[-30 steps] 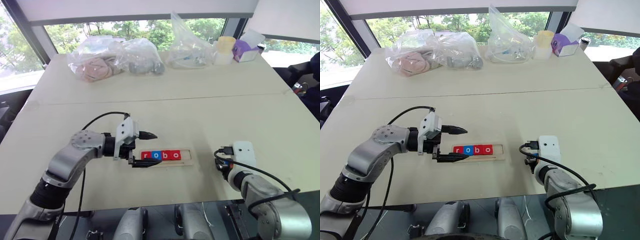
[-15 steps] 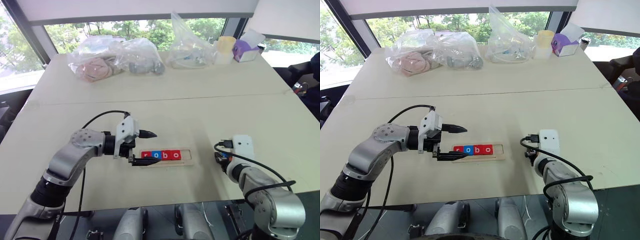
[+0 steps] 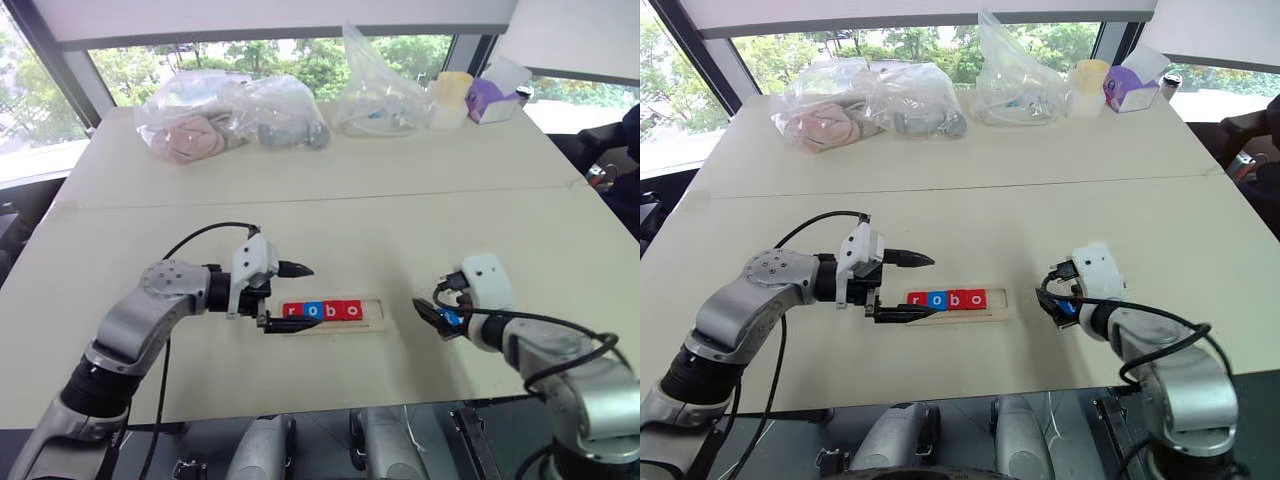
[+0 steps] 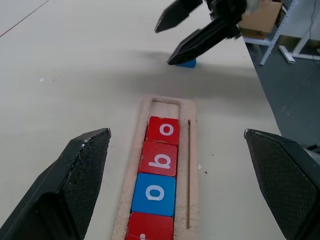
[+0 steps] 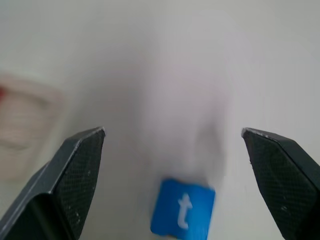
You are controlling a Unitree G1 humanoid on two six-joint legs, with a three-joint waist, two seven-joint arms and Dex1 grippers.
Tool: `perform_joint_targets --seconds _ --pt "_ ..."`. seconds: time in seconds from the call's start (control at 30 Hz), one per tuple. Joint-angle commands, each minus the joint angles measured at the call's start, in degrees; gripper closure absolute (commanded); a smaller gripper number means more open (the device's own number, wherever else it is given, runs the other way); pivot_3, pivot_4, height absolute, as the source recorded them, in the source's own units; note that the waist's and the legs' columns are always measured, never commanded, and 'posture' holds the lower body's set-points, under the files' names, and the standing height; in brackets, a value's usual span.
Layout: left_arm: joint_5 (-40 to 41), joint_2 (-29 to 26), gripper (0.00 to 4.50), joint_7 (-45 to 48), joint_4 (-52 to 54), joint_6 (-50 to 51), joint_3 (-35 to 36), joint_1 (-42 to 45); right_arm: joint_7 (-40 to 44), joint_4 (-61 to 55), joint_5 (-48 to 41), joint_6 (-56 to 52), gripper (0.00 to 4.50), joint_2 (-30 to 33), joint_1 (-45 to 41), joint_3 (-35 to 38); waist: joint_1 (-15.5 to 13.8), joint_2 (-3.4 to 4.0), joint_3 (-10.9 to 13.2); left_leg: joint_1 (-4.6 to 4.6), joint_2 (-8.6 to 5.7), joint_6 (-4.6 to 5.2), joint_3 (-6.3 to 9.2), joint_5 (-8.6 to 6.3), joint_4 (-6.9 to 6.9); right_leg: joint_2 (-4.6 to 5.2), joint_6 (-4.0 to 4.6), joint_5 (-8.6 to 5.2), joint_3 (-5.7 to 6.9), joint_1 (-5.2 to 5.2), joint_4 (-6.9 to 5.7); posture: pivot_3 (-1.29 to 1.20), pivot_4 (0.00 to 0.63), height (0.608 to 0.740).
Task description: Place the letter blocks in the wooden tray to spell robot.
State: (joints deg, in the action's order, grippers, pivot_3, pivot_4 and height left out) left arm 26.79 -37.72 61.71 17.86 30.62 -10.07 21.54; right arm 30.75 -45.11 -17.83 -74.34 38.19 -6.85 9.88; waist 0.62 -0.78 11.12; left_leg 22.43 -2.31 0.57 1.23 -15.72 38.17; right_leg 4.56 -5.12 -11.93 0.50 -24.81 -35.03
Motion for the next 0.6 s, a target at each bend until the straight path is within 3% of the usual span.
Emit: perform_joint_targets --seconds 0.03,0.23,0.4,0.6 --pt "0.23 0.4 0.0 -0.38 1.0 -0.69 0.81 0.88 14.62 4.54 -3.37 14.02 0.04 10.43 -0.25 2.24 -0.04 -0.09 0.02 0.0 0.0 0.01 0.0 -0.01 0.0 -0.01 -0.02 -0.01 0.01 0.02 0.02 0.0 0.15 0.725" --pt "0.13 0.13 0.0 -0.31 0.63 -0.98 1.45 1.04 30.73 20.71 -1.4 36.5 0.04 22.27 2.35 0.8 -0.16 -0.24 0.09 -0.01 0.0 0.03 -0.06 -0.02 0.03 -0.01 -0.01 0.0 0.01 0.07 0.06 0.0 0.15 0.725" --pt "0.46 -1.0 0.0 -0.82 1.76 -0.36 2.42 -0.14 40.25 35.42 3.06 56.5 0.04 23.59 -2.0 -5.06 0.14 -0.26 0.1 -0.05 0.01 0.03 -0.07 -0.02 0.06 0.02 0.04 0.04 -0.03 0.1 0.06 0.0 0.15 0.725" --pt "1.05 -2.44 0.0 -1.98 4.24 1.01 3.84 -1.76 47.15 45.42 6.3 64.18 0.04 23.45 -7.87 -11.61 -0.08 -0.23 0.12 -0.05 0.02 0.03 -0.05 -0.02 0.05 0.03 0.18 0.12 -0.04 0.07 0.01 0.0 0.15 0.725"
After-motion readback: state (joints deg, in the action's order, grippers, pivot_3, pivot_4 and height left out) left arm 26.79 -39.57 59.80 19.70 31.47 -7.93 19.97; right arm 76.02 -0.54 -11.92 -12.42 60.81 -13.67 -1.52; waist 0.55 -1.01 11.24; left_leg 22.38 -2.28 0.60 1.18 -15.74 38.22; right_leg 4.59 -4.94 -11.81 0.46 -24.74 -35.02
